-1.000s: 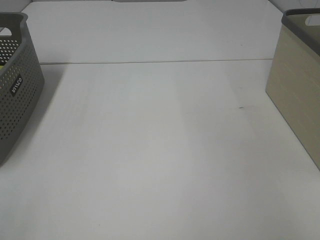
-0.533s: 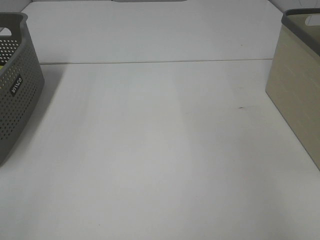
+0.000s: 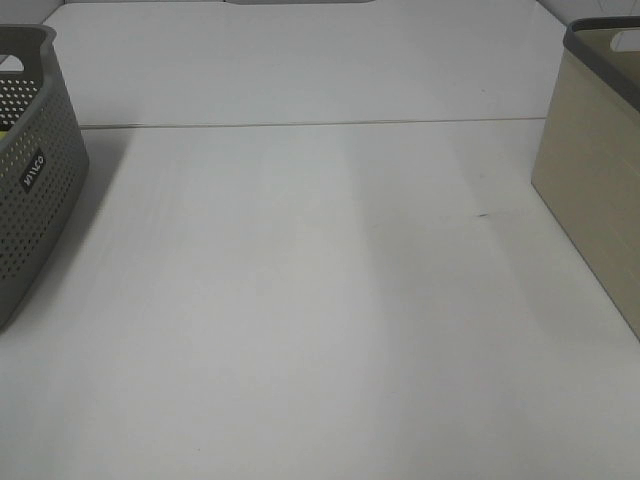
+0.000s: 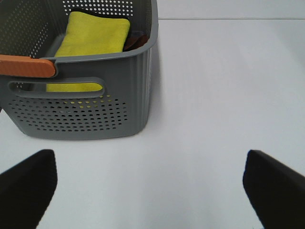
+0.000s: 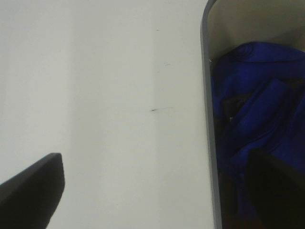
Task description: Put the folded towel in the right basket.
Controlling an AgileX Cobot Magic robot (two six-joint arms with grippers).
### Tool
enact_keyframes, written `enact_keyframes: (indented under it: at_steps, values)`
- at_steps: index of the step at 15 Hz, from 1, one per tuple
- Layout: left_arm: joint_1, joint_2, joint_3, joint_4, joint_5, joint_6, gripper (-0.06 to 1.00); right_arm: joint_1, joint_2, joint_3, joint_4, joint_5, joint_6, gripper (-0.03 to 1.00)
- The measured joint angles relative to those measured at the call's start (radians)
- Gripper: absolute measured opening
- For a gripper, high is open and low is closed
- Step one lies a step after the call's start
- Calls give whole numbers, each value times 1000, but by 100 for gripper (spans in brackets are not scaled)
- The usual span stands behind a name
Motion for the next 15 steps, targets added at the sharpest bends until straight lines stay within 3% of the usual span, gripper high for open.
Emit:
enact_keyframes:
  at_steps: [4, 7, 8, 9, 15]
  values:
    - [0, 0, 0, 0, 0, 0, 99, 2, -305, 272, -129, -34, 82, 97]
    - [0, 0, 0, 0, 0, 0, 99, 2, -590, 523, -137, -126, 85, 97]
    - [0, 0, 0, 0, 0, 0, 99, 2, -856, 716, -137, -176, 75, 97]
    - [0, 0, 0, 0, 0, 0, 99, 2, -976, 806, -137, -185, 70, 97]
    - [0, 0, 0, 0, 0, 0, 99, 2, -1511, 1149, -137, -206, 43, 97]
